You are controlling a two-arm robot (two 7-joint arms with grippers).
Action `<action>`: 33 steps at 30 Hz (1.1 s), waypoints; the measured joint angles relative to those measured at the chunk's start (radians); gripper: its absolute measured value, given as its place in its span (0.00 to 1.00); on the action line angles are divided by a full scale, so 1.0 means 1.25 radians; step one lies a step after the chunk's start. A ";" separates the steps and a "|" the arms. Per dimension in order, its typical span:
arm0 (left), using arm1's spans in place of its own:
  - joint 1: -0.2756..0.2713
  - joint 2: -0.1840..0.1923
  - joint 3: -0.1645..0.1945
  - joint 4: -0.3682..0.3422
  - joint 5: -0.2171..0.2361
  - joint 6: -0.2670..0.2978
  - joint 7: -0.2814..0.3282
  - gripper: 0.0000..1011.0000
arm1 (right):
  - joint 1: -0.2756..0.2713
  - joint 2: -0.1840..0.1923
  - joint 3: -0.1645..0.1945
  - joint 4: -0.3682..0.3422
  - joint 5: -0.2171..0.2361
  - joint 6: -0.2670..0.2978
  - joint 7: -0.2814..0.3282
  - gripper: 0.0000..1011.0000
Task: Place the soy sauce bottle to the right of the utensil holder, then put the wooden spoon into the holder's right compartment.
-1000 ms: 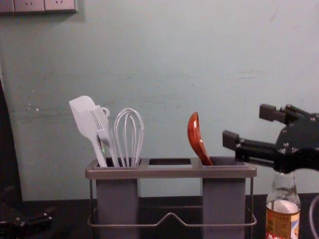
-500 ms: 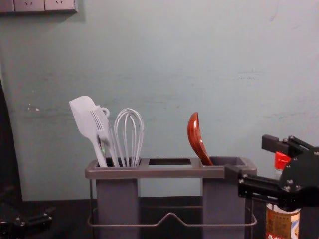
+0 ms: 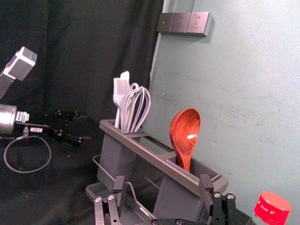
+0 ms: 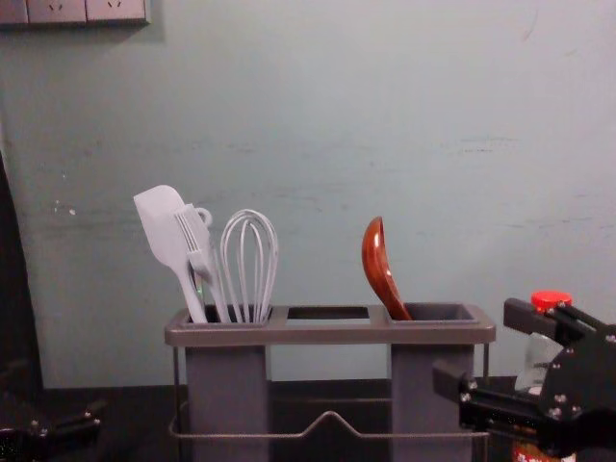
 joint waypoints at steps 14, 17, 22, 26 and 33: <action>0.000 0.000 0.000 0.000 0.000 0.000 0.000 1.00 | 0.009 -0.017 0.003 0.042 -0.008 0.018 0.023 0.99; 0.000 0.000 0.000 0.000 0.000 0.000 0.000 1.00 | 0.008 -0.017 0.003 0.041 -0.008 0.018 0.023 0.99; 0.000 0.000 0.000 0.000 0.000 0.000 0.000 1.00 | 0.007 -0.017 0.003 0.040 -0.009 0.017 0.022 0.99; 0.000 0.000 0.000 0.000 0.000 0.000 0.000 1.00 | 0.007 -0.017 0.003 0.039 -0.009 0.015 0.020 0.99; 0.000 0.000 0.000 0.000 0.000 0.000 0.000 1.00 | 0.006 -0.018 0.004 0.038 -0.009 0.014 0.018 0.99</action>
